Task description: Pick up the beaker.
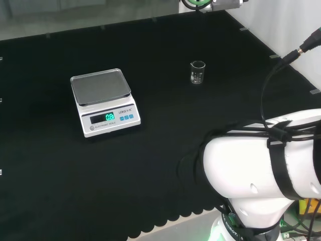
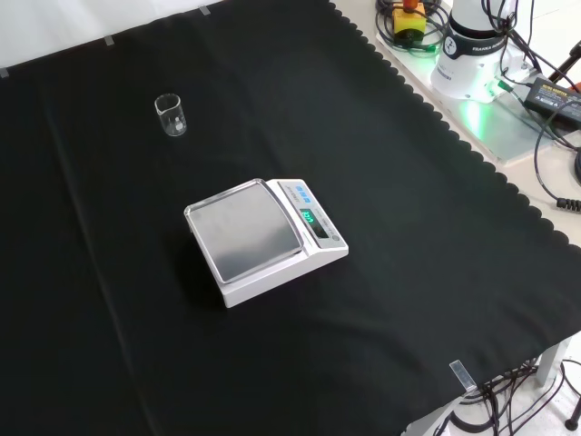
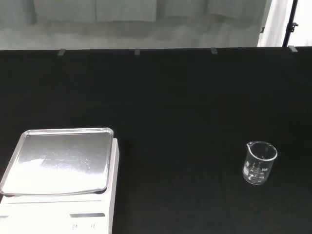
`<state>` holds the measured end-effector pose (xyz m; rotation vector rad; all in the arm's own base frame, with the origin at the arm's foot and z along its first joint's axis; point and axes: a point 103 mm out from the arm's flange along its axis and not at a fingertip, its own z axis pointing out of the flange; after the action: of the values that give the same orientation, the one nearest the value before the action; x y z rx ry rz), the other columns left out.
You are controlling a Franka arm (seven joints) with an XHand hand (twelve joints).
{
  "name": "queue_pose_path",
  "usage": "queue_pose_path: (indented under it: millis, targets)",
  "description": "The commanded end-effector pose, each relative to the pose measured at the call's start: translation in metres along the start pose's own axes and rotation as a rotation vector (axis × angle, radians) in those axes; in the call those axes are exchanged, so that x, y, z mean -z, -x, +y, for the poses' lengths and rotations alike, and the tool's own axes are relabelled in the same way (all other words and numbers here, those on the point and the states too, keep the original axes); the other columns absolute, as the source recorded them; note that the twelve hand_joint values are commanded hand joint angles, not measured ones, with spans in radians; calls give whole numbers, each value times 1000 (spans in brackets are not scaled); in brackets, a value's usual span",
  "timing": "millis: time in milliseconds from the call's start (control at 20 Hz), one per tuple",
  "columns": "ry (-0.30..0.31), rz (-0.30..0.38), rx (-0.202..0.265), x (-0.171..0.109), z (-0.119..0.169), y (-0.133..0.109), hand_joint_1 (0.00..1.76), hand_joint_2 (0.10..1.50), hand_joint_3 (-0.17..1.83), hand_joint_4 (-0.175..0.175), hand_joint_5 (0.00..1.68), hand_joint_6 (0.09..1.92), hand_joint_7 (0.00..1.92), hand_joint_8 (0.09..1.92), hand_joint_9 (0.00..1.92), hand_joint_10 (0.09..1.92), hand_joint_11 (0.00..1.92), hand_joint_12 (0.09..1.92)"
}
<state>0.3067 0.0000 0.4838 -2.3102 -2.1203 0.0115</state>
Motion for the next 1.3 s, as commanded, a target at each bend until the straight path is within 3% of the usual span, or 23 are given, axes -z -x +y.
queue_pose_path:
  millis: [50, 300, 450, 600, 750, 1300]
  targets:
    - [4, 3, -14, -4, 2, 4, 158, 842, 200, -117, 81, 87, 0, 285, 165, 87, 70, 1237]
    - [-6, 12, -32, -14, 8, 16, 97, 879, 201, -110, 55, 87, 0, 185, 97, 87, 1, 1219]
    - [-7, -20, -48, -19, 14, 19, 129, 899, 175, -112, 70, 87, 0, 268, 148, 123, 110, 1414]
    - [-18, -42, -59, -27, 26, 20, 186, 922, 134, -115, 98, 87, 0, 434, 65, 640, 297, 1414]
    - [-28, -61, -64, -39, 43, 25, 210, 926, 119, -114, 121, 87, 0, 529, 18, 841, 345, 1405]
    - [-118, -83, -85, -96, 118, 44, 233, 912, 98, -111, 195, 87, 8, 680, 29, 904, 308, 1431]
